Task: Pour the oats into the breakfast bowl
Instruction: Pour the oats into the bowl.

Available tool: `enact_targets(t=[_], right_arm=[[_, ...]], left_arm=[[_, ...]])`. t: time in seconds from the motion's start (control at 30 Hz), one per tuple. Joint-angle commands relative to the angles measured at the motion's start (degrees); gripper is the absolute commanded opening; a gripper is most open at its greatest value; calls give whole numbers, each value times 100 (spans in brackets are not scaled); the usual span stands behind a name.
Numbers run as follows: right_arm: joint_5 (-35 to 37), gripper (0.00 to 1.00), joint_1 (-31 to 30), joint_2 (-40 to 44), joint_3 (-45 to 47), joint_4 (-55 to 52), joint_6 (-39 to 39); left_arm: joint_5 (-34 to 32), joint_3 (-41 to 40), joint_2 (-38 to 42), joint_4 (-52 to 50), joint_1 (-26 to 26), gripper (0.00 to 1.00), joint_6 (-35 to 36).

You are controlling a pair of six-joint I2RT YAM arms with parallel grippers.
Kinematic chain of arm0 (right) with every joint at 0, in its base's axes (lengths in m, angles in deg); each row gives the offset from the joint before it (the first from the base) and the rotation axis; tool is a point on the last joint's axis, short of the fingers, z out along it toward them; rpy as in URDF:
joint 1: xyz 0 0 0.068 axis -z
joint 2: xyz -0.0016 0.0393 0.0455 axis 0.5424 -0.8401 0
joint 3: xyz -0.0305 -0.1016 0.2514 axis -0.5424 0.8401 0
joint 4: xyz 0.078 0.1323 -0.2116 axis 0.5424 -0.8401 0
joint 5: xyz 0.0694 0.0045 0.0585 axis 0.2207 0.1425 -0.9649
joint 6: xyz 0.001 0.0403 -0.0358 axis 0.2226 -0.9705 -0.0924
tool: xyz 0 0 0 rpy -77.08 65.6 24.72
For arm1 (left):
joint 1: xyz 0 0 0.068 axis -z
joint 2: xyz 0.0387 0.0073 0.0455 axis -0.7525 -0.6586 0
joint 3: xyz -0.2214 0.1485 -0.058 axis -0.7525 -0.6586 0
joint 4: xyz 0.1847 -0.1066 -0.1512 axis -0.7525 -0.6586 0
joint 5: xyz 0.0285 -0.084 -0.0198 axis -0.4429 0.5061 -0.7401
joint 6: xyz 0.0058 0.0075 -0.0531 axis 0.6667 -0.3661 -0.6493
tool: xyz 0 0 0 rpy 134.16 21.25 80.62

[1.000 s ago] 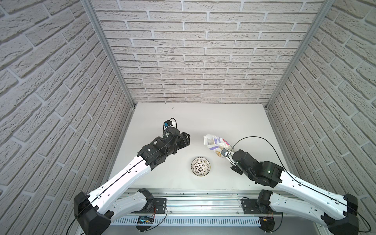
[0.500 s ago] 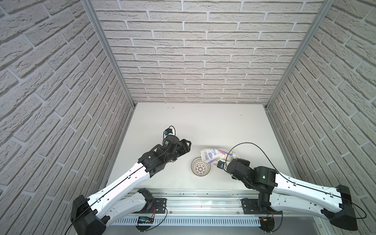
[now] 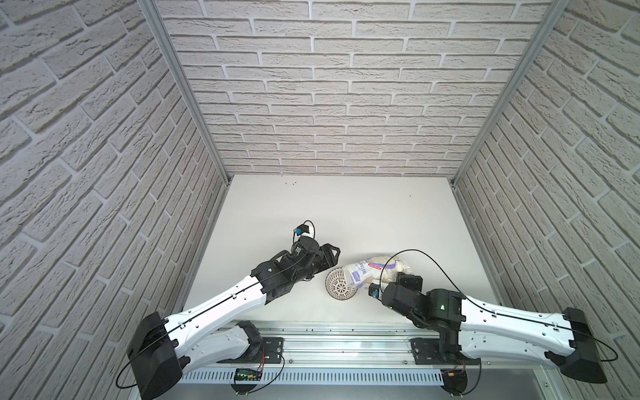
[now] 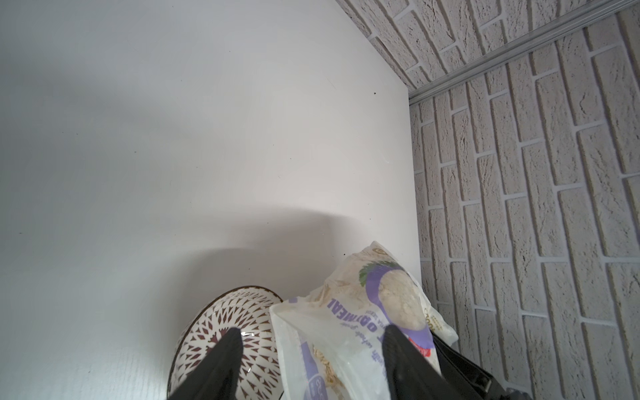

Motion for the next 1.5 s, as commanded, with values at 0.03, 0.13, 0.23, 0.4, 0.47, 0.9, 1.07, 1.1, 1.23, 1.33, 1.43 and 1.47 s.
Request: enact_targets(t=[0.03, 0.13, 0.23, 0.4, 0.47, 0.9, 1.07, 1.1, 1.23, 1.33, 1.43, 1.47], right_arm=[[1174, 3, -119, -8, -104, 935, 340], [1253, 3, -132, -59, -96, 1090, 482], [1397, 3, -160, -105, -107, 1180, 639], [1604, 3, -223, -37, 18, 1449, 1076], [1682, 3, -239, -63, 57, 1503, 1197], [2035, 3, -366, -222, 66, 1791, 1763], [2202, 3, -396, -373, 10, 1845, 1977], [2221, 3, -407, -404, -8, 1848, 1985], [2272, 3, -423, -438, -89, 1859, 2025], [2355, 3, -449, -451, -101, 1874, 2159], [2405, 3, -469, -473, -157, 1837, 2167], [2427, 3, -480, -487, -164, 1832, 2184]], left_arm=[[-195, -130, -65, 314, 61, 68, -109], [-289, -245, -81, 396, 89, 68, -208], [-298, -288, -102, 443, 105, 69, -229], [-306, -296, -197, 445, 128, 69, -223], [-294, -282, -263, 450, 132, 69, -238], [-372, -295, -434, 475, 172, 70, -265], [-392, -318, -468, 482, 180, 70, -327], [-398, -339, -486, 493, 187, 70, -353], [-346, -423, -592, 610, 196, 70, -433], [-258, -468, -703, 716, 200, 70, -498], [-197, -479, -788, 802, 216, 70, -528], [-199, -479, -813, 822, 230, 70, -529]])
